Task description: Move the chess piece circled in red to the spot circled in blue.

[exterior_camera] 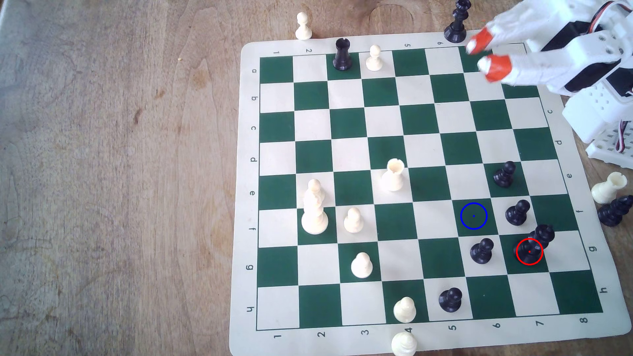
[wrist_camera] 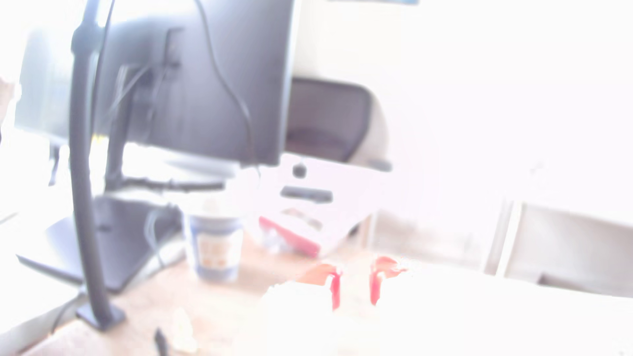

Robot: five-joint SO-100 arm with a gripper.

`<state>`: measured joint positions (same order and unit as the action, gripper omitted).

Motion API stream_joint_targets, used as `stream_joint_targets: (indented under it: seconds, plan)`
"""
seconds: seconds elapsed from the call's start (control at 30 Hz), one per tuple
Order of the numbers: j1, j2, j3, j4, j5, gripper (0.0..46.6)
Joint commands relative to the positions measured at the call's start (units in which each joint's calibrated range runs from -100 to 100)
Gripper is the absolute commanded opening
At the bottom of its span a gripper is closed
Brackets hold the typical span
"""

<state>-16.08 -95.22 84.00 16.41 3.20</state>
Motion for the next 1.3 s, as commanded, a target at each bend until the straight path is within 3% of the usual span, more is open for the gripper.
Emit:
stream_joint_targets:
  seconds: [0.0, 0.1, 0.17, 0.23, 0.33, 0.5, 0.57, 0.8, 1.27]
  plan:
    - [-3.83, 3.63, -16.91, 22.41, -0.34, 3.1]
    - [-6.80, 9.91, -24.89, 28.96, -1.61, 3.6]
    - [-10.79, 18.40, -34.41, 36.33, -4.49, 6.4]
    - [-14.08, 25.11, -39.94, 41.41, -5.67, 6.5]
    - [-16.97, 30.37, -41.48, 44.68, -5.67, 7.2]
    - [-22.52, 36.74, -40.03, 50.66, -5.71, 14.8]
    - [-23.85, 38.01, -37.58, 50.74, -5.71, 15.7]
    - [-24.01, 39.88, -34.32, 50.42, -6.59, 18.8]
    - [-22.84, 41.15, -18.73, 38.05, -6.69, 18.4]
